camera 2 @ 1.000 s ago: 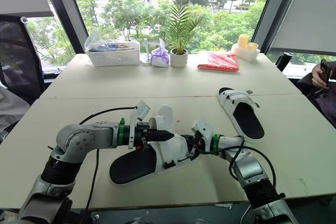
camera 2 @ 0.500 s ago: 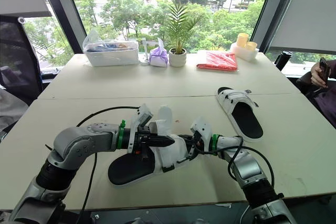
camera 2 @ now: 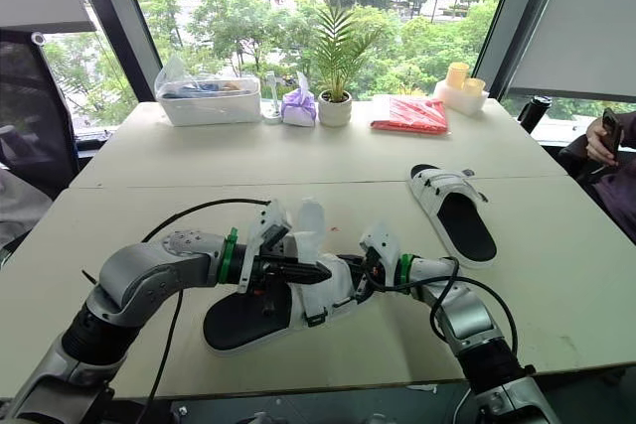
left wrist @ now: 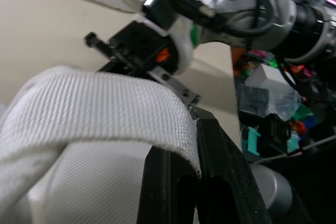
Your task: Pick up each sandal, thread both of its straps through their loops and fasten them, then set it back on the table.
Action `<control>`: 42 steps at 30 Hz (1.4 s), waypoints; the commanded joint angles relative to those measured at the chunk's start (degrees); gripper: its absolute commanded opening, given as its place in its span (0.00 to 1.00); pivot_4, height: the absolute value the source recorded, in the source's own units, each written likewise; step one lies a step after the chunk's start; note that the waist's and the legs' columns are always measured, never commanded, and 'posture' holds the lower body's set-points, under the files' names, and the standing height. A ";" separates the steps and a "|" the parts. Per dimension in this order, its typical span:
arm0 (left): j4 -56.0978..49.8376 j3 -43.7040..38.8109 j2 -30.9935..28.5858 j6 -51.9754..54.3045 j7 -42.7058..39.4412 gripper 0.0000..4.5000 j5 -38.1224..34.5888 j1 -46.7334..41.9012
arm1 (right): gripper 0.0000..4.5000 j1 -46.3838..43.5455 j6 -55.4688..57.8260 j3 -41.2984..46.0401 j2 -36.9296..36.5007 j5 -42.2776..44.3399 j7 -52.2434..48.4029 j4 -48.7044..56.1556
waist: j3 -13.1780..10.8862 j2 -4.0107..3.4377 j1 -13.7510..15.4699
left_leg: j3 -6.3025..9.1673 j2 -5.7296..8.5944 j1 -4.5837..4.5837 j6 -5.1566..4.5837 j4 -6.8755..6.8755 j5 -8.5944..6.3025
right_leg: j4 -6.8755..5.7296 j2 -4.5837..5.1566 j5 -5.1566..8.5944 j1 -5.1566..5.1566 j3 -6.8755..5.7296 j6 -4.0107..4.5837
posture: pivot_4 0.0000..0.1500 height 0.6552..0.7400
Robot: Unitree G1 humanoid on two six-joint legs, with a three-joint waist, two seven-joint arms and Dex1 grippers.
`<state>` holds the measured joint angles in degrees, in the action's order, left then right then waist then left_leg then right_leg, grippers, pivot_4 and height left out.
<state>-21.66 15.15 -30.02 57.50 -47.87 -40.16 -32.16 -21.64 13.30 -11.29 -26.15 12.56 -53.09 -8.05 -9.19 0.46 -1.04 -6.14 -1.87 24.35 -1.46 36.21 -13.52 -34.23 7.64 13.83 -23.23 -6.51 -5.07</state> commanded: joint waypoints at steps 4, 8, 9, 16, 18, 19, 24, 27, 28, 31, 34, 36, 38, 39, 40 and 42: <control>-0.22 0.35 1.64 -0.13 2.35 0.01 1.20 2.94 | 0.00 2.20 3.05 -2.22 0.15 -3.75 2.13 -5.47 | 0.00 0.00 0.02 | 0.00 0.00 0.00 0.00 0.01 0.01 | -0.02 -0.02 0.00 0.00 -0.02 -0.01 | 1.00 1.00; -0.50 -1.78 1.36 -0.30 3.05 0.12 0.78 3.71 | 0.00 2.25 3.21 -2.18 -0.04 -3.68 1.93 -5.37 | 0.00 0.00 0.02 | 0.00 0.00 0.00 0.00 0.02 0.01 | -0.03 -0.03 0.00 0.00 -0.03 0.00 | 1.00 1.00; -1.22 -2.35 0.89 0.03 2.80 0.18 0.17 3.94 | 0.00 2.22 3.27 -2.17 -0.07 -3.64 1.87 -5.36 | 0.00 0.00 0.00 | 0.00 0.00 0.00 0.00 0.02 0.01 | -0.03 -0.03 0.00 0.00 -0.03 0.00 | 1.00 1.00; -4.49 -14.33 -4.37 9.05 1.73 0.60 -12.15 5.12 | 0.00 2.67 5.12 -0.40 -0.89 -1.71 1.07 -3.18 | 0.00 0.00 0.22 | 0.01 -0.01 0.00 0.00 0.03 0.01 | -0.03 -0.03 -0.01 0.00 -0.04 0.00 | 1.00 1.00; -4.80 -17.70 -6.16 12.46 1.00 0.60 -17.38 7.01 | 0.00 3.02 5.32 -0.26 -1.09 -1.74 0.93 -2.77 | -0.01 0.00 0.16 | 0.01 0.00 0.01 0.00 0.02 0.01 | -0.02 -0.03 -0.01 0.00 -0.04 0.00 | 1.00 1.00; -5.21 -18.42 -7.19 13.61 0.59 0.60 -19.03 8.06 | 0.00 3.18 5.41 -0.21 -1.15 -1.77 0.90 -2.61 | 0.00 -0.01 0.25 | 0.01 0.00 0.01 0.00 0.02 0.01 | -0.02 -0.02 0.00 0.00 -0.04 -0.01 | 1.00 1.00; -8.96 -12.69 -14.31 7.80 -2.53 0.60 -11.99 15.76 | 0.00 3.74 5.92 0.04 -1.35 -1.85 0.79 -2.26 | -0.01 -0.01 0.37 | 0.00 0.05 0.01 0.02 0.03 0.02 | -0.01 0.00 0.00 0.02 -0.05 -0.01 | 1.00 1.00; -8.96 -10.95 -14.95 6.27 -3.70 0.60 -11.53 16.43 | 0.00 3.67 6.09 0.08 -1.47 -1.99 0.50 -2.31 | 0.00 0.01 0.63 | 0.01 0.04 0.02 0.05 0.03 0.03 | 0.02 0.01 -0.02 0.01 -0.05 0.04 | 1.00 1.00; -8.73 -10.06 -14.44 5.85 -3.92 0.60 -11.35 16.55 | 0.00 3.52 6.05 0.09 -1.47 -2.08 0.43 -2.53 | 0.00 0.01 0.59 | 0.01 0.04 0.02 0.05 0.03 0.03 | 0.04 0.02 -0.04 0.01 -0.05 0.08 | 1.00 1.00; -6.25 -6.22 -12.42 1.99 -3.12 0.60 -6.56 16.22 | 0.00 3.15 5.96 0.04 -1.41 -2.29 0.39 -2.92 | 0.01 -0.04 0.49 | 0.01 0.03 0.02 0.05 -0.04 0.02 | 0.14 0.04 -0.05 0.01 0.01 0.09 | 1.00 1.00; -3.09 -3.48 -9.85 -2.52 -1.63 0.60 -1.23 14.26 | 0.00 3.13 6.08 0.14 -1.47 -2.31 0.47 -2.61 | 0.00 -0.03 0.49 | 0.01 0.03 0.04 0.06 -0.07 0.02 | 0.13 0.04 -0.05 -0.04 0.01 0.10 | 1.00 1.00; -2.26 -2.73 -8.72 -4.22 -1.47 0.60 0.43 13.82 | 0.00 3.36 6.11 0.23 -1.63 -2.25 0.49 -2.34 | 0.00 -0.04 0.49 | 0.01 0.02 0.06 0.06 -0.07 0.03 | 0.12 0.03 -0.05 -0.07 0.01 0.10 | 1.00 1.00; -1.71 -2.37 -6.86 -5.36 -0.91 0.60 1.28 13.22 | 0.00 3.74 6.13 0.26 -1.74 -2.26 0.55 -1.99 | 0.00 -0.03 0.48 | 0.01 0.02 0.06 0.06 -0.07 0.02 | 0.13 0.03 -0.05 -0.07 0.01 0.10 | 1.00 1.00; -1.58 -2.25 -5.90 -5.94 -0.47 0.55 1.79 13.04 | 0.00 3.91 6.19 0.28 -1.75 -2.28 0.64 -1.78 | 0.01 -0.03 0.50 | 0.01 0.02 0.06 0.06 -0.06 0.03 | 0.12 0.04 -0.05 -0.06 0.01 0.10 | 1.00 1.00; -1.55 -2.15 -5.29 -6.24 -0.20 0.49 2.21 12.95 | 0.00 4.01 6.25 0.31 -1.73 -2.29 0.73 -1.63 | 0.01 -0.03 0.56 | 0.01 0.02 0.06 0.06 -0.07 0.03 | 0.13 0.04 -0.05 -0.06 0.01 0.10 | 1.00 1.00; -1.50 -2.03 -4.53 -6.70 0.20 0.31 3.16 13.04 | 0.00 4.15 6.37 0.40 -1.73 -2.29 0.85 -1.38 | 0.00 -0.03 0.55 | 0.01 0.02 0.06 0.05 -0.06 0.03 | 0.13 0.04 -0.05 -0.04 0.01 0.10 | 1.00 1.00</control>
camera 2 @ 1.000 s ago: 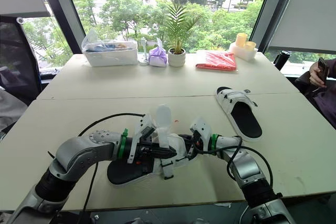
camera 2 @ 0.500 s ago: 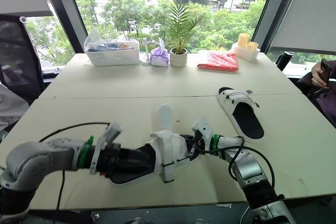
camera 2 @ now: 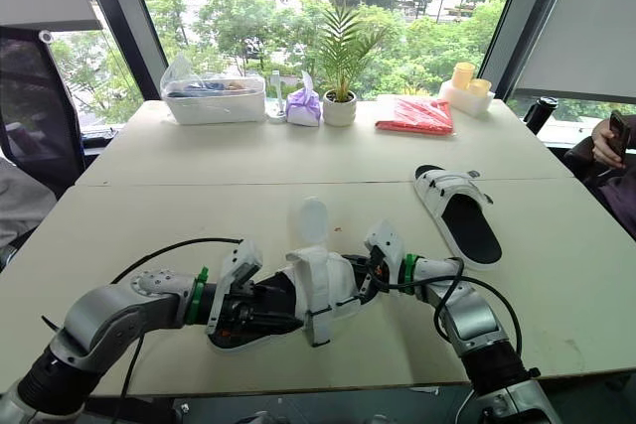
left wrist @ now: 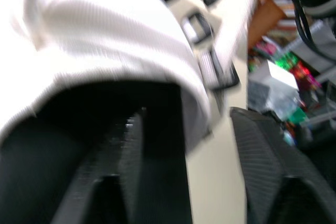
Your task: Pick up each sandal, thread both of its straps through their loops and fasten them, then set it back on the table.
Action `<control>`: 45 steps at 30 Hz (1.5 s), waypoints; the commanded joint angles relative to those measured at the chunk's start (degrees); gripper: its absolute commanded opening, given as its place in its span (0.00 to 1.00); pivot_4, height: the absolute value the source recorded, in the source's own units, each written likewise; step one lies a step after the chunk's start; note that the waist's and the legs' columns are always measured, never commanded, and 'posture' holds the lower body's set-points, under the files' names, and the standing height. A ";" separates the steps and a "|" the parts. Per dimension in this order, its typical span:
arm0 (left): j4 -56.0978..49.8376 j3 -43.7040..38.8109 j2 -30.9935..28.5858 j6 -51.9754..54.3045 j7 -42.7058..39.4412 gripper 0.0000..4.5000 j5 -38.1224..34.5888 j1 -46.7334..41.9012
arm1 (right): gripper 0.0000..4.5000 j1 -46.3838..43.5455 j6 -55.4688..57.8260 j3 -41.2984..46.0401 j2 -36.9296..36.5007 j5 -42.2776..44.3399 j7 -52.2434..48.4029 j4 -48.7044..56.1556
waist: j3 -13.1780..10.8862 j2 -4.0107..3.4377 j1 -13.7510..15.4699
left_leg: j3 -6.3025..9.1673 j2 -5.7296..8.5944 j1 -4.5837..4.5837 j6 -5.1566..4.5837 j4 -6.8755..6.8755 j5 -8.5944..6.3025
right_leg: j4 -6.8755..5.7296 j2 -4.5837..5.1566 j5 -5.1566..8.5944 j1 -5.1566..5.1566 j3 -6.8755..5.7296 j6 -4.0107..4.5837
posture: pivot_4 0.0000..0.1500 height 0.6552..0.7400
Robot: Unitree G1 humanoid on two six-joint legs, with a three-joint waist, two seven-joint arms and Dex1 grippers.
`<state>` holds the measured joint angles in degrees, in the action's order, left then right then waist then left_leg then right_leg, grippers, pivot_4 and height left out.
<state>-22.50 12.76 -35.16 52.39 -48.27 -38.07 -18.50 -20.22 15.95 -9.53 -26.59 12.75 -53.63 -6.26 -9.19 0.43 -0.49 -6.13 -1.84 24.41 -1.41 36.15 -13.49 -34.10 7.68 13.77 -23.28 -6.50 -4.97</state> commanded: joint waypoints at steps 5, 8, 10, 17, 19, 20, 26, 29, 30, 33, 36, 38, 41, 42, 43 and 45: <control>-0.83 1.42 1.14 -3.29 1.30 0.02 4.38 -0.61 | 0.00 3.13 4.01 -1.28 -1.36 -2.40 1.59 -2.54 | 0.00 0.00 0.17 | 0.00 0.01 0.00 0.00 0.02 0.00 | 0.00 -0.01 0.00 0.02 -0.01 0.00 | 1.00 1.00; 0.56 1.57 0.16 -6.13 0.56 0.02 7.13 -1.66 | 0.00 3.70 4.84 -1.11 -1.82 -1.92 1.09 -1.29 | 0.00 0.00 0.47 | 0.00 0.01 0.00 -0.01 0.04 0.00 | 0.00 0.00 0.00 0.03 -0.01 0.00 | 1.00 1.00; 2.60 1.22 -1.10 -8.77 -0.87 0.02 9.17 -3.47 | 0.00 4.40 6.22 -0.99 -2.49 -1.08 0.19 0.41 | 0.00 0.00 0.96 | 0.00 0.01 0.00 -0.01 0.04 0.00 | 0.00 -0.01 0.00 0.01 -0.02 0.00 | 1.00 1.00; 9.68 2.62 -4.26 -16.87 -8.94 0.02 13.79 -11.46 | 0.00 6.04 10.32 -0.30 -4.32 1.75 -1.01 5.18 | -0.03 -0.05 1.50 | -0.01 0.04 0.10 -0.03 0.05 -0.01 | 0.06 0.00 0.00 -0.04 -0.08 0.00 | 1.00 1.00; 10.53 2.99 -4.07 -17.32 -10.22 0.02 14.28 -12.07 | 0.00 6.01 10.64 -0.03 -4.26 1.94 -0.75 5.39 | -0.04 -0.05 1.44 | -0.02 0.06 0.13 -0.06 0.04 -0.03 | 0.08 0.01 0.01 -0.05 -0.08 -0.01 | 1.00 1.00; 10.66 3.14 -4.01 -17.01 -10.78 0.02 14.26 -12.06 | 0.00 5.99 10.50 0.05 -4.20 1.88 -0.54 5.39 | -0.04 -0.05 1.42 | -0.02 0.06 0.16 -0.08 0.04 -0.04 | 0.08 0.00 0.00 -0.07 -0.08 -0.01 | 1.00 1.00; 8.50 3.47 -3.75 -14.24 -12.40 0.21 12.80 -8.26 | 0.00 5.16 8.97 0.72 -3.01 1.45 2.04 4.27 | -0.04 -0.04 1.36 | -0.03 0.08 0.17 -0.20 0.08 0.02 | 0.01 -0.03 -0.01 -0.04 -0.16 -0.03 | 1.00 1.00; 6.38 2.79 -3.32 -12.39 -12.37 0.54 11.44 -7.06 | 0.00 4.82 8.72 0.78 -2.57 1.46 2.67 4.08 | -0.04 -0.04 1.34 | -0.03 0.08 0.17 -0.20 0.11 0.02 | 0.00 -0.05 -0.01 -0.03 -0.17 -0.04 | 1.00 1.00; 5.54 2.46 -3.01 -11.48 -12.18 0.65 10.82 -6.75 | 0.00 4.67 8.73 0.72 -2.45 1.46 2.78 4.00 | -0.04 -0.04 1.27 | -0.03 0.08 0.17 -0.19 0.11 0.01 | 0.00 -0.05 -0.01 -0.02 -0.17 -0.04 | 1.00 1.00; 4.77 2.27 -2.97 -10.49 -11.67 0.93 11.34 -6.15 | 0.00 4.58 8.81 0.65 -2.35 1.51 2.79 4.07 | -0.06 0.00 1.19 | -0.03 0.08 0.17 -0.23 0.10 0.04 | -0.05 -0.08 -0.01 -0.03 -0.17 -0.05 | 1.00 1.00; 5.75 1.24 -3.45 -10.96 -11.23 0.93 12.36 -6.09 | 0.00 4.67 8.88 0.70 -2.41 1.65 2.74 4.39 | -0.06 -0.01 1.19 | -0.03 0.05 0.16 -0.23 0.11 0.07 | -0.15 -0.14 -0.02 -0.03 -0.17 -0.06 | 1.00 1.00; 7.07 -0.99 -4.61 -11.01 -10.83 0.93 12.58 -7.01 | 0.00 4.36 8.92 0.94 -2.54 1.76 2.77 4.55 | -0.07 0.00 1.17 | -0.03 0.05 0.16 -0.23 0.11 0.08 | -0.17 -0.17 -0.02 -0.03 -0.17 -0.06 | 1.00 1.00; 6.24 -4.35 -7.06 -8.48 -11.13 0.93 10.54 -7.23 | 0.00 4.27 8.91 1.06 -2.65 1.78 2.78 4.69 | -0.07 0.00 1.16 | -0.03 0.04 0.16 -0.24 0.11 0.08 | -0.17 -0.20 -0.02 -0.06 -0.18 -0.06 | 1.00 1.00; 5.20 -5.34 -8.03 -7.20 -11.45 0.93 9.46 -6.92 | 0.00 4.34 8.87 1.05 -2.64 1.77 2.80 4.73 | -0.07 0.00 1.14 | -0.03 0.03 0.16 -0.24 0.11 0.08 | -0.17 -0.21 -0.02 -0.06 -0.17 -0.07 | 1.00 1.00; 2.48 -6.79 -9.62 -4.42 -12.31 0.93 6.74 -5.88 | 0.00 4.41 8.81 0.96 -2.59 1.73 2.80 4.63 | -0.08 -0.01 1.12 | -0.03 0.03 0.16 -0.24 0.11 0.08 | -0.17 -0.21 -0.02 -0.06 -0.18 -0.07 | 1.00 1.00; -2.46 -9.03 -12.07 0.42 -13.52 0.93 1.53 -3.64 | 0.00 4.60 8.64 0.84 -2.53 1.65 2.77 4.40 | -0.08 -0.01 1.08 | -0.03 0.03 0.16 -0.24 0.10 0.08 | -0.17 -0.22 -0.02 -0.06 -0.17 -0.11 | 1.00 1.00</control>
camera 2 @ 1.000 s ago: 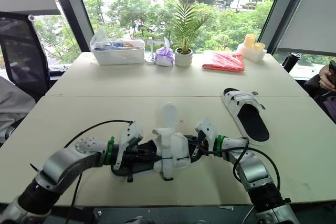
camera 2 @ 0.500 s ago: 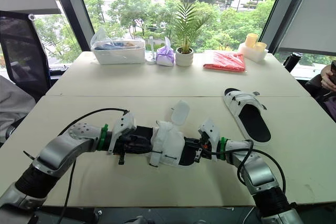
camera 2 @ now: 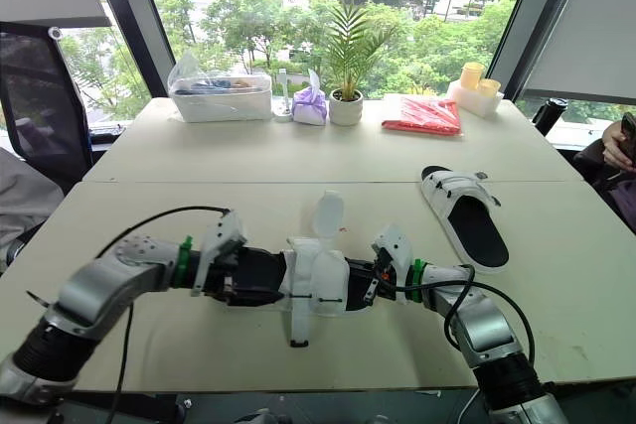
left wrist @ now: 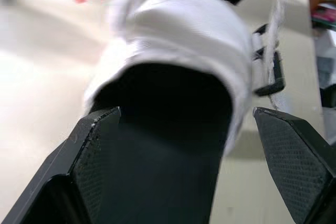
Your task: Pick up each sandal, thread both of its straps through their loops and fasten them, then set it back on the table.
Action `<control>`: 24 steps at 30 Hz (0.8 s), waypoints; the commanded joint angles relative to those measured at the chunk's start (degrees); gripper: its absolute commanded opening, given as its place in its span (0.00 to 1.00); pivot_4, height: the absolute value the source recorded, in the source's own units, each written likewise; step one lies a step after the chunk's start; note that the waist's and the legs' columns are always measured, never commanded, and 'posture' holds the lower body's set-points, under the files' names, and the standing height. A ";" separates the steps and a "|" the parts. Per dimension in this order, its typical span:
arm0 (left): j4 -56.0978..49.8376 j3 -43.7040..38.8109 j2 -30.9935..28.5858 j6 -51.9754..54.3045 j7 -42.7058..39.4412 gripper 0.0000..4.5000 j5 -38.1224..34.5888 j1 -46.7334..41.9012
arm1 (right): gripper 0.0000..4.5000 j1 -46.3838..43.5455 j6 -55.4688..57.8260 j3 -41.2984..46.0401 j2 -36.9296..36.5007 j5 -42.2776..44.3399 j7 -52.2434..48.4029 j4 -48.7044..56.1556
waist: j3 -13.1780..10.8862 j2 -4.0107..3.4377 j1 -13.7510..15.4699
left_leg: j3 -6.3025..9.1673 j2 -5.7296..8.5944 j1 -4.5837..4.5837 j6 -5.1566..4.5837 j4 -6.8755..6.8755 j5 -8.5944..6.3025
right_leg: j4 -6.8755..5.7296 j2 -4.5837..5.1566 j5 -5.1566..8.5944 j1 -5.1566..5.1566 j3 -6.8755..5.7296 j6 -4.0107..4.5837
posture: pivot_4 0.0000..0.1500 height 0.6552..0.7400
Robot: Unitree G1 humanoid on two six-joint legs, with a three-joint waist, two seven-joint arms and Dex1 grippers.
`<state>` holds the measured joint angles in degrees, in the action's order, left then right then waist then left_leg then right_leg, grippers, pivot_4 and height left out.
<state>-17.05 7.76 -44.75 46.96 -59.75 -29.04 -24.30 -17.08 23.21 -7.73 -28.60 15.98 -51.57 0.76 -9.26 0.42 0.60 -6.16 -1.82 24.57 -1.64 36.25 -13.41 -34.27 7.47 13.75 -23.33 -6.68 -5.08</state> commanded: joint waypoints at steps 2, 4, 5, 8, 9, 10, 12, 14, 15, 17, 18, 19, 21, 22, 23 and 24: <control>-13.00 -6.88 -4.71 10.93 -2.97 0.93 -14.14 5.33 | 0.00 1.58 1.16 -1.11 -0.39 -1.67 0.68 -2.97 | 0.00 -0.01 -0.09 | 0.00 0.00 0.00 0.01 0.00 0.00 | 0.01 0.01 -0.02 0.01 0.00 -0.06 | 1.00 1.00; -16.28 -9.24 -5.27 15.24 -1.75 0.93 -19.64 8.57 | 0.00 1.58 0.95 -1.30 -0.14 -1.75 0.71 -3.37 | 0.00 -0.01 -0.12 | 0.00 0.01 -0.01 0.02 0.00 0.01 | -0.01 0.02 -0.04 0.08 0.01 -0.11 | 1.00 1.00; -17.22 -9.97 -5.29 16.58 -0.85 0.93 -21.31 9.77 | 0.00 1.64 0.89 -1.41 -0.04 -1.78 0.76 -3.39 | 0.00 -0.01 0.00 | 0.01 0.00 -0.04 0.04 0.00 0.02 | -0.01 0.02 -0.04 0.08 0.01 -0.11 | 1.00 1.00; -18.10 -9.40 -3.40 19.13 2.65 0.93 -24.12 13.02 | 0.00 1.53 0.59 -2.14 0.57 -1.93 0.73 -3.91 | 0.01 -0.02 0.10 | 0.07 0.00 -0.12 0.20 0.05 -0.01 | -0.02 -0.02 0.04 0.10 0.00 0.03 | 1.00 1.00; -17.90 -8.39 -2.70 19.08 3.65 0.93 -23.86 14.00 | 0.00 1.39 0.51 -2.36 0.79 -1.98 0.74 -4.16 | 0.02 -0.04 0.08 | 0.08 0.00 -0.15 0.22 0.08 -0.01 | -0.02 -0.02 0.04 0.13 0.00 0.03 | 1.00 1.00; -17.58 -7.22 -2.00 18.23 4.61 0.93 -22.73 14.76 | 0.00 1.24 0.45 -2.52 0.96 -2.01 0.74 -4.35 | 0.03 -0.03 0.03 | 0.07 0.00 -0.18 0.23 0.08 -0.02 | -0.02 -0.02 0.04 0.17 0.01 0.04 | 1.00 1.00; -15.87 -4.92 -0.34 16.42 6.78 0.93 -19.86 15.09 | 0.00 0.94 0.29 -2.77 1.09 -2.09 0.62 -4.65 | 0.04 0.00 0.01 | 0.07 -0.01 -0.18 0.24 0.08 -0.03 | -0.03 -0.03 0.04 0.15 0.01 0.04 | 1.00 1.00; -13.00 -2.37 2.56 14.39 8.87 0.93 -17.17 14.12 | 0.00 0.47 0.11 -2.99 1.14 -2.20 0.51 -4.95 | 0.05 -0.03 0.02 | 0.07 -0.02 -0.18 0.24 0.07 -0.01 | -0.04 -0.06 0.04 0.14 0.02 0.04 | 1.00 1.00; -12.04 -1.45 3.78 13.90 9.12 0.93 -16.82 13.43 | 0.00 0.24 0.09 -2.97 1.13 -2.19 0.52 -5.06 | 0.05 -0.02 0.00 | 0.07 -0.02 -0.18 0.24 0.08 0.00 | -0.05 -0.07 0.04 0.15 0.02 0.05 | 1.00 1.00; -10.87 -0.42 5.71 13.70 8.89 0.93 -17.25 12.20 | 0.00 0.03 -0.02 -2.91 1.09 -2.18 0.60 -5.25 | 0.06 0.01 -0.12 | 0.06 -0.05 -0.18 0.19 0.08 0.03 | -0.07 -0.08 0.03 0.14 0.02 0.05 | 1.00 1.00; -9.95 0.51 6.59 13.08 9.02 0.93 -16.53 11.69 | 0.00 0.01 -0.07 -2.95 1.09 -2.21 0.69 -5.30 | 0.06 0.01 -0.10 | 0.06 -0.05 -0.17 0.19 0.08 0.04 | -0.07 -0.09 0.03 0.14 0.02 0.05 | 1.00 1.00; -8.94 1.71 7.31 12.07 9.36 0.93 -15.15 11.30 | 0.00 0.13 -0.08 -2.98 1.10 -2.24 0.78 -5.19 | 0.06 0.01 -0.16 | 0.06 -0.06 -0.17 0.18 0.08 0.05 | -0.08 -0.09 0.03 0.13 0.02 0.05 | 1.00 1.00; -7.56 3.78 7.99 10.32 9.28 0.93 -12.93 11.05 | 0.00 0.41 0.10 -3.07 1.10 -2.20 0.98 -4.66 | 0.07 0.00 -0.19 | 0.05 -0.06 -0.17 0.18 0.08 0.05 | -0.09 -0.09 0.03 0.14 0.03 0.05 | 1.00 1.00; -7.16 4.22 8.35 9.89 9.27 0.93 -12.58 10.93 | 0.00 0.49 0.18 -3.08 1.10 -2.17 1.05 -4.49 | 0.07 0.00 -0.25 | 0.05 -0.06 -0.17 0.17 0.07 0.06 | -0.10 -0.09 0.03 0.13 0.03 0.05 | 1.00 1.00; -6.94 4.23 8.82 9.45 9.50 0.88 -12.37 10.91 | 0.00 0.62 0.24 -3.08 1.06 -2.14 1.11 -4.29 | 0.07 0.00 -0.25 | 0.04 -0.06 -0.17 0.17 0.07 0.06 | -0.11 -0.09 0.03 0.14 0.04 0.05 | 1.00 1.00; -7.05 4.07 9.02 9.55 9.53 0.82 -12.64 10.85 | 0.00 0.75 0.28 -2.97 0.97 -2.12 1.19 -4.19 | 0.07 0.00 -0.24 | 0.03 -0.06 -0.17 0.15 0.07 0.07 | -0.11 -0.09 0.03 0.13 0.04 0.05 | 1.00 1.00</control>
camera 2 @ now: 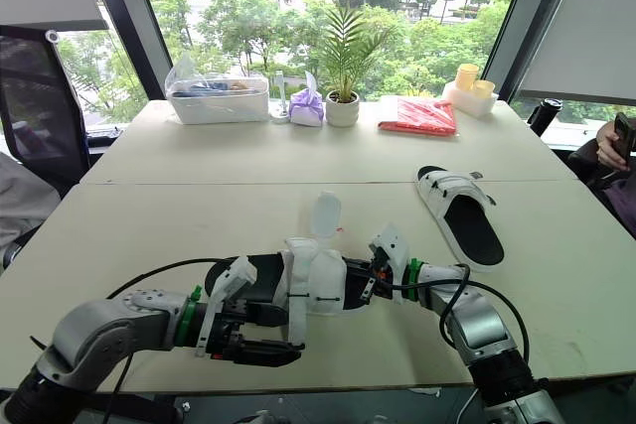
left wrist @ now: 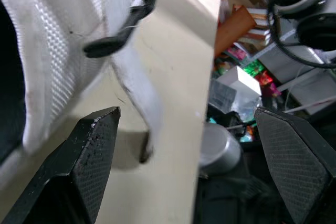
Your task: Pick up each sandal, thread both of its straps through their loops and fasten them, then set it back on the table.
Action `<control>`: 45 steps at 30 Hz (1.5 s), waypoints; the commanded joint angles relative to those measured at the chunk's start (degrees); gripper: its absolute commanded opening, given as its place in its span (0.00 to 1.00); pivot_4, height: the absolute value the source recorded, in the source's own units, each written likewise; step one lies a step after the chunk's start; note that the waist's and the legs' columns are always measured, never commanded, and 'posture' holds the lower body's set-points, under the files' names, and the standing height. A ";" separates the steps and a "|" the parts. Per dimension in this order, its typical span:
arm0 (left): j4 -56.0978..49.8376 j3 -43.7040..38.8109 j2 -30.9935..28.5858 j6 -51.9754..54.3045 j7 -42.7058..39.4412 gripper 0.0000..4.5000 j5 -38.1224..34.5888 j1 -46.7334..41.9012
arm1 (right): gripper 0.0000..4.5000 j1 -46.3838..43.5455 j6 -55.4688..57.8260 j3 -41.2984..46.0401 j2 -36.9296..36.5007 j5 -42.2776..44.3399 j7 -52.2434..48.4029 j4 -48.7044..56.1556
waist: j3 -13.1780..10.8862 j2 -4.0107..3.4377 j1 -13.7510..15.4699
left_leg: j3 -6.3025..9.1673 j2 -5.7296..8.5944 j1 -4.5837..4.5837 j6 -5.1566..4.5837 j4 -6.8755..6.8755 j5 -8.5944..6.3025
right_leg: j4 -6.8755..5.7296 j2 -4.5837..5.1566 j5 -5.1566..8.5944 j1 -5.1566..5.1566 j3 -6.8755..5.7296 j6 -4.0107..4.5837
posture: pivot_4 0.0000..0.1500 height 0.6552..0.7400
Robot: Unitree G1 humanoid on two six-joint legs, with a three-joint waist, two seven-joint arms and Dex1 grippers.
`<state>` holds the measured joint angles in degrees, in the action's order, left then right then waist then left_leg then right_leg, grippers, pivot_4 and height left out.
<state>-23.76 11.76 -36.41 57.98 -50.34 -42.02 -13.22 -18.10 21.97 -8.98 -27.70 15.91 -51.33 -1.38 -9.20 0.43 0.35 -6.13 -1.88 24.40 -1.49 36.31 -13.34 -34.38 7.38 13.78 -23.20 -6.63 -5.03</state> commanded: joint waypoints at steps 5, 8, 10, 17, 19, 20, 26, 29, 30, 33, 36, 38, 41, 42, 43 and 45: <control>-1.08 -1.09 1.15 -0.56 1.13 0.30 -0.62 -0.26 | 0.00 1.89 1.43 -1.41 -0.27 -2.07 1.05 -2.38 | 0.00 0.00 0.07 | 0.00 0.00 0.00 -0.01 0.01 0.00 | 0.00 0.01 0.00 -0.02 0.00 0.00 | 1.00 1.00; -1.38 -1.16 1.33 -0.43 1.68 0.02 -0.82 -0.21 | 0.00 1.78 1.37 -1.50 -0.17 -2.17 1.11 -2.63 | 0.00 0.00 0.07 | 0.01 0.00 0.00 0.00 0.01 0.00 | 0.00 0.02 0.00 -0.02 0.00 0.00 | 1.00 1.00; -1.32 -1.09 1.35 -0.05 1.94 0.02 -0.99 -0.34 | 0.00 1.65 1.38 -1.53 -0.11 -2.19 1.12 -2.75 | 0.00 0.01 0.07 | 0.01 0.00 0.00 -0.01 0.01 0.00 | 0.00 0.02 0.00 -0.01 0.00 0.00 | 1.00 1.00; -8.45 -4.37 -8.56 1.89 -6.20 0.02 -6.92 2.72 | 0.00 0.56 0.42 -1.73 -0.58 -2.59 0.16 -5.06 | 0.00 0.00 -0.28 | 0.00 -0.01 0.00 0.00 0.00 0.01 | -0.09 0.01 0.00 -0.03 0.00 0.00 | 1.00 1.00; -11.97 -5.79 -12.99 1.86 -9.42 0.02 -9.16 4.50 | 0.00 -0.03 -0.32 -2.33 -0.76 -3.20 -0.39 -6.22 | 0.00 -0.01 -0.39 | 0.00 -0.02 0.00 0.03 0.00 0.00 | -0.08 0.01 0.01 -0.10 0.00 0.02 | 1.00 1.00; -13.34 -6.85 -14.50 2.04 -10.47 0.02 -10.75 5.06 | 0.00 -0.42 -0.57 -2.54 -0.68 -3.33 -0.56 -6.77 | 0.00 -0.01 -0.44 | 0.00 -0.01 -0.01 0.11 0.00 -0.05 | -0.07 0.02 0.01 -0.08 0.00 0.02 | 1.00 1.00; -16.18 -10.73 -16.21 2.70 -9.90 0.02 -18.08 3.90 | 0.00 -2.83 -1.60 -3.12 -0.25 -3.32 -1.28 -9.50 | 0.01 -0.03 -1.14 | 0.04 -0.02 -0.03 0.16 0.06 -0.07 | -0.06 0.03 0.01 -0.04 0.00 0.04 | 1.00 1.00; -11.19 -12.01 -11.14 3.93 -3.82 0.02 -20.88 0.24 | 0.00 -3.17 -1.95 -3.21 -0.40 -3.36 -1.59 -10.08 | 0.01 -0.02 -1.07 | 0.04 -0.02 -0.02 0.08 0.04 0.02 | -0.08 -0.01 0.00 0.01 0.00 0.03 | 1.00 1.00; -9.35 -12.37 -9.51 4.51 -1.77 0.02 -21.51 -0.86 | 0.00 -3.22 -2.06 -3.23 -0.46 -3.39 -1.70 -10.23 | 0.01 0.00 -1.06 | 0.04 -0.02 -0.02 0.06 0.06 0.04 | -0.09 -0.02 -0.01 0.10 0.00 0.00 | 1.00 1.00; -2.86 -14.29 -5.24 6.88 3.38 0.02 -24.29 -3.28 | 0.00 -3.15 -2.22 -3.41 -0.52 -3.48 -1.81 -10.32 | 0.00 0.03 -1.00 | 0.06 -0.03 -0.03 0.03 0.30 0.06 | -0.42 -0.03 -0.06 0.25 0.01 -0.11 | 1.00 1.00; 4.27 -16.05 -0.08 7.39 7.60 0.02 -26.36 -4.20 | 0.00 -2.67 -1.46 -2.64 -0.01 -2.31 -1.78 -9.96 | 0.00 0.01 -1.00 | 0.13 -0.03 -0.01 -0.01 0.58 0.02 | -0.79 -0.01 0.01 0.19 0.02 -0.23 | 1.00 1.00; 6.87 -16.88 2.93 7.28 10.60 0.02 -26.80 -4.52 | 0.00 -2.37 -1.36 -2.56 -0.06 -2.37 -1.75 -9.74 | -0.01 0.03 -0.91 | 0.17 -0.03 -0.01 -0.02 0.66 0.01 | -0.80 -0.01 0.07 0.22 0.01 -0.14 | 1.00 1.00; 12.04 -19.34 8.18 6.77 15.71 0.07 -27.89 -5.26 | 0.00 -2.04 -1.21 -2.49 -0.04 -2.46 -1.62 -9.44 | -0.01 0.04 -0.85 | 0.17 -0.01 0.00 -0.02 0.70 0.01 | -0.81 0.02 0.06 0.24 0.02 -0.14 | 1.00 1.00; 13.28 -19.76 9.35 6.73 16.96 0.14 -27.82 -5.49 | 0.00 -1.96 -1.17 -2.45 -0.05 -2.47 -1.60 -9.37 | 0.00 0.04 -0.85 | 0.19 -0.01 0.00 -0.02 0.71 0.01 | -0.81 0.02 0.06 0.28 0.01 -0.14 | 1.00 1.00; 14.07 -19.97 10.25 6.61 17.84 0.22 -27.34 -5.66 | 0.00 -1.85 -1.13 -2.44 -0.08 -2.51 -1.54 -9.27 | 0.00 0.04 -0.84 | 0.21 -0.01 0.00 -0.02 0.72 0.01 | -0.83 0.02 0.06 0.29 0.01 -0.14 | 1.00 1.00; 14.52 -21.78 11.26 7.10 18.94 0.42 -29.15 -5.60 | 0.00 -1.53 -1.08 -2.38 -0.18 -2.54 -1.42 -8.99 | 0.00 0.04 -0.94 | 0.20 -0.01 0.00 -0.02 0.71 0.01 | -0.83 0.02 0.06 0.29 0.01 -0.14 | 1.00 1.00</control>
<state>-8.73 -7.65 -25.27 65.56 -32.22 -69.02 -18.37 -21.90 18.37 -10.30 -27.62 15.65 -54.01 -7.83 -9.20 0.47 -0.58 -5.93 -1.89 24.40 -1.51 37.02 -13.33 -35.21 7.41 13.84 -22.91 -6.63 -5.18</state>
